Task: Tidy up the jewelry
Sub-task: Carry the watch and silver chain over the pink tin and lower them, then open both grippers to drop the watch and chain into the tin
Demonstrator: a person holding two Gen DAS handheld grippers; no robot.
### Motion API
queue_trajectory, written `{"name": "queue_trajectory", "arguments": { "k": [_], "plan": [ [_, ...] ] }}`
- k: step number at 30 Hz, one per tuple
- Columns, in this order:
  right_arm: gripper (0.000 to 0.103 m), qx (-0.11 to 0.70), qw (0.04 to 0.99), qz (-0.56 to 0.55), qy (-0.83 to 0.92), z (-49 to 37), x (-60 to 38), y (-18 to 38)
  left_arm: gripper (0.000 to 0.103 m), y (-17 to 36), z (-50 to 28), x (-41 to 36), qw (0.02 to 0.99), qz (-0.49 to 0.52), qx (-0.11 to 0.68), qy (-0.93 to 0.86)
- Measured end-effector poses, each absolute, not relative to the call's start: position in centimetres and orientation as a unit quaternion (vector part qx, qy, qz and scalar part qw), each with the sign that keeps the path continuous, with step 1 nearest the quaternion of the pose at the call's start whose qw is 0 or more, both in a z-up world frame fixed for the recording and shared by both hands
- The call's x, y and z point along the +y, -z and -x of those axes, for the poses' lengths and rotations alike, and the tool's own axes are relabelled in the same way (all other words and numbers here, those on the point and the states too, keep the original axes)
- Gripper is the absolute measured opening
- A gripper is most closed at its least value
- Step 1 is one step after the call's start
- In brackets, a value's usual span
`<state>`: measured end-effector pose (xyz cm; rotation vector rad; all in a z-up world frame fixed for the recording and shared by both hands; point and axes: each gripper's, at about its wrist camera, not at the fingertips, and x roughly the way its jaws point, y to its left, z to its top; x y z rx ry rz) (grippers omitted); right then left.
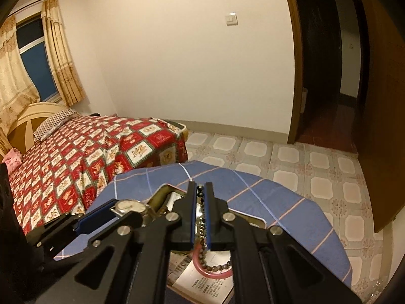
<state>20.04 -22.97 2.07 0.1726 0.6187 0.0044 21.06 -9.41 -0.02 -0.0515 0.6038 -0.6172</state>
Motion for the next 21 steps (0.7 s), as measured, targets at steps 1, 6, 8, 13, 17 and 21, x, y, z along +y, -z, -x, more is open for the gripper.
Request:
{"name": "queue_trajectory", "arguments": {
  "k": [1,6,8,13,17,21],
  "plan": [
    [0.008,0.307,0.948,-0.084,0.0,-20.2,-23.1,-1.7,0.034,0.3,-21.3,-9.6,0.907,0.024,0.296,0.299],
    [0.008,0.322,0.943,-0.087,0.003,-21.0,-23.8,-0.2,0.034,1.7,-22.2,-10.8,0.903,0.016,0.314,0.294],
    [0.008,0.328,0.94,-0.089,0.004,-21.3,-24.1,0.2,0.034,2.1,-22.5,-11.1,0.901,0.013,0.32,0.291],
    [0.008,0.34,0.936,-0.091,0.009,-21.8,-24.6,1.2,0.034,3.4,-23.0,-11.9,0.898,0.001,0.336,0.284],
    [0.008,0.35,0.932,-0.091,0.01,-22.1,-24.8,2.0,0.034,4.3,-23.4,-11.9,0.896,0.001,0.348,0.277],
    [0.015,0.368,0.925,-0.095,0.011,-22.4,-24.9,2.8,0.034,5.3,-23.8,-11.9,0.891,-0.003,0.367,0.266]
  ]
}}
